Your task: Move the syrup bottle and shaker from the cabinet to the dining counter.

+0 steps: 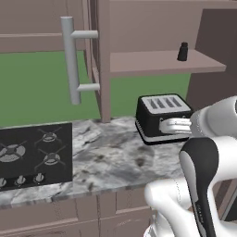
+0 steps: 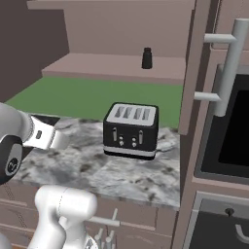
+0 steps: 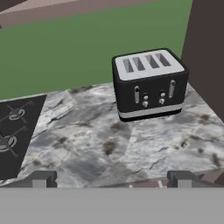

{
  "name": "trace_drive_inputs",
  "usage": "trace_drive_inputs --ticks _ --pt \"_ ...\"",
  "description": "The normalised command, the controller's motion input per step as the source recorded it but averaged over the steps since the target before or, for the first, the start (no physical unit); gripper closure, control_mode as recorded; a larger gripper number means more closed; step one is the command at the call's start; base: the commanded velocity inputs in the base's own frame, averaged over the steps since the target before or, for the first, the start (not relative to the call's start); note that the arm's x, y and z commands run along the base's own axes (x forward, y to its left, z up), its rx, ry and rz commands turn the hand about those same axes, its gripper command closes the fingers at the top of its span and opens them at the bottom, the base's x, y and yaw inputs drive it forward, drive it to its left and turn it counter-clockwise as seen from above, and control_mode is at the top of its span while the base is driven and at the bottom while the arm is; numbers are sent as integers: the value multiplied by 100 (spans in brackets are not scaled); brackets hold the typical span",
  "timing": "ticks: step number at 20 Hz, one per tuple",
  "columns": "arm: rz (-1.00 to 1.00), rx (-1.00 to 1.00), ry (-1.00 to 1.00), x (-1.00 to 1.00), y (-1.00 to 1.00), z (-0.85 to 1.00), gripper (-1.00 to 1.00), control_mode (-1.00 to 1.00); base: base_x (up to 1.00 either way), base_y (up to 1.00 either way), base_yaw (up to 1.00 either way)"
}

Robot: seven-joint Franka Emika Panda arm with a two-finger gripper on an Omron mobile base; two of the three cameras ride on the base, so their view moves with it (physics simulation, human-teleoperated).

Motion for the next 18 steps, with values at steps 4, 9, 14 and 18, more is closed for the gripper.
trace_drive_inputs --ticks 4,9,14,18 --pt "0 0 6 22 -1 0 -100 -100 29 0 0" --pt "0 0 6 8 -4 32 -100 -100 0 0 0" --pt "0 0 0 2 0 29 -100 -100 0 0 0" --pt "0 0 -10 0 -3 21 -100 -100 0 0 0"
